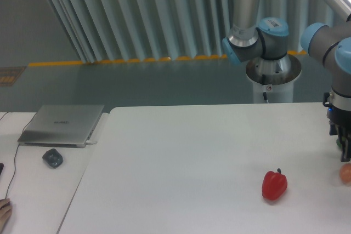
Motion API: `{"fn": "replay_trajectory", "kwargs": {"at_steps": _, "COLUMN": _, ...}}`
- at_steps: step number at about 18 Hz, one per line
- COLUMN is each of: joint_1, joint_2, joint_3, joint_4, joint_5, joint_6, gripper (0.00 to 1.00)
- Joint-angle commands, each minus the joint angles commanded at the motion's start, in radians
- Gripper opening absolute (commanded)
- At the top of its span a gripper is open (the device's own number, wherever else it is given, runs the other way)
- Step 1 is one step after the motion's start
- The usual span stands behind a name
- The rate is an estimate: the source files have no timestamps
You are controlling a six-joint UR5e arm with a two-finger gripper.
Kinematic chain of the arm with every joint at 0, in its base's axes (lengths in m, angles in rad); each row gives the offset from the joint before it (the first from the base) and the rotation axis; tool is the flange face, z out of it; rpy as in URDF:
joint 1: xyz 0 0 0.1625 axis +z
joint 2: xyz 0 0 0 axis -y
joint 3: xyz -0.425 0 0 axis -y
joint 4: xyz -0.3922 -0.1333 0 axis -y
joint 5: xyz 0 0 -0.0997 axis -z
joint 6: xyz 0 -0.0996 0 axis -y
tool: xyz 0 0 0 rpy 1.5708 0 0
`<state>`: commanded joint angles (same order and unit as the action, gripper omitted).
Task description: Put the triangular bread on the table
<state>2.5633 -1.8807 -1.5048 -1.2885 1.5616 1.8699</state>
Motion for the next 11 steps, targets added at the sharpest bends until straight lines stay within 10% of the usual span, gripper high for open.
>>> {"fn": "replay_trajectory", "kwargs": {"at_steps": 11, "joint_1": 0.058, "joint_2": 0.023, "joint_3": -0.079, "joint_4": 0.033, "joint_5": -0.006, "joint_6": -0.015, "gripper": 1.00}}
